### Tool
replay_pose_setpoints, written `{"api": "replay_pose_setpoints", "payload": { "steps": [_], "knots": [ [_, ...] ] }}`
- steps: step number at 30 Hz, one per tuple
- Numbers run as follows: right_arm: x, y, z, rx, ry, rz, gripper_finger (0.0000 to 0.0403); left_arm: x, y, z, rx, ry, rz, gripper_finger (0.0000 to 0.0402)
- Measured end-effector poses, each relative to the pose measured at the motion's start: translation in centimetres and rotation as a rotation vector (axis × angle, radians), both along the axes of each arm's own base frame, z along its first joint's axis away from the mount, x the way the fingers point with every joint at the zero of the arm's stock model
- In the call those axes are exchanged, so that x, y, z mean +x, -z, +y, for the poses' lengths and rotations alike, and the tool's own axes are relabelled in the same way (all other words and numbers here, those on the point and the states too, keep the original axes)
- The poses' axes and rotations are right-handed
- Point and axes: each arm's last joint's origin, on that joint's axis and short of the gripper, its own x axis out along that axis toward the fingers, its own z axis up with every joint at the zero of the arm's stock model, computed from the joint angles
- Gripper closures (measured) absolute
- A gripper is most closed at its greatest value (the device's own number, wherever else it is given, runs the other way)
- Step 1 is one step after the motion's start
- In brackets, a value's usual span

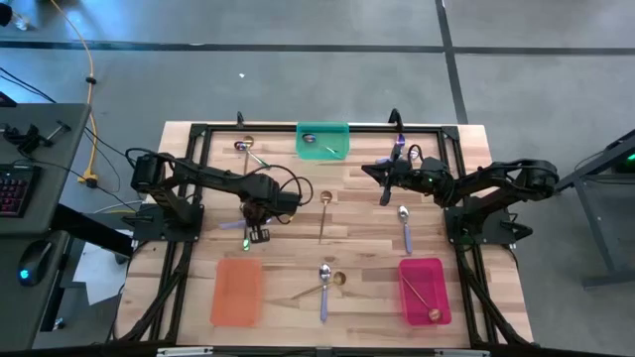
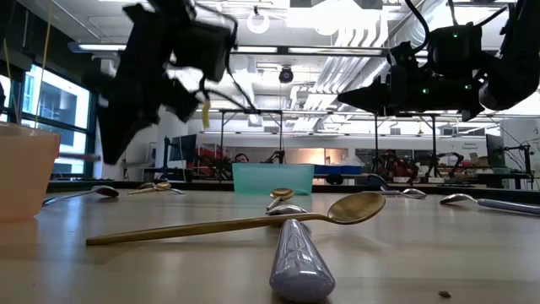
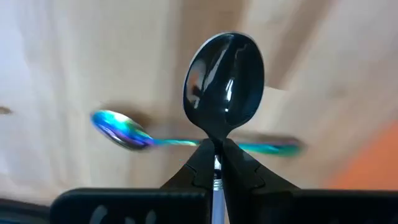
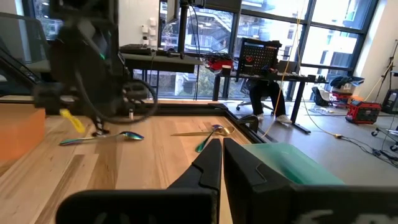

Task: Sort silverware by color (type)
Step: Put the purple spoon into the orange bin

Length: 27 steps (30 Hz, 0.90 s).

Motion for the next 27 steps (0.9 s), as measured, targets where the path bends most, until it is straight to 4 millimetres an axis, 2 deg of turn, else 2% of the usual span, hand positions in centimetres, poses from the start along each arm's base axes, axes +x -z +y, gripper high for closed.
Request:
{"api": "replay_pose_setpoints", "payload": {
  "steps": [5,9,13,15,19,23,27],
  "knots": [
    [0.0,0.2,0.0,0.008,0.0,0.018,0.0403,0.9,-2.9,-2.8,-0.062,-0.139,-0.009,0.04],
    [0.0,0.2,0.0,0.008,0.0,0.019,0.0403,1.1,-5.6,-6.3,-0.132,-0.274,-0.093,0.04],
    [0.0,0.2,0.0,0.008,0.0,0.019,0.0403,0.7,-6.8,-9.9,-0.194,-0.409,-0.172,0.04],
    [0.0,0.2,0.0,0.008,0.0,0.018,0.0403,0.3,-6.6,-11.7,-0.217,-0.459,-0.199,0.04],
    [0.0,0.2,0.0,0.011,0.0,0.018,0.0403,-0.2,-4.6,-14.6,-0.247,-0.495,-0.266,0.0401],
    [0.0,0.2,0.0,0.011,0.0,0.018,0.0403,-1.3,-2.3,-15.9,-0.249,-0.54,-0.269,0.0401],
    [0.0,0.2,0.0,0.015,0.0,0.017,0.0403,-2.7,-2.0,-16.3,-0.235,-0.566,-0.264,0.0401]
  ]
}}
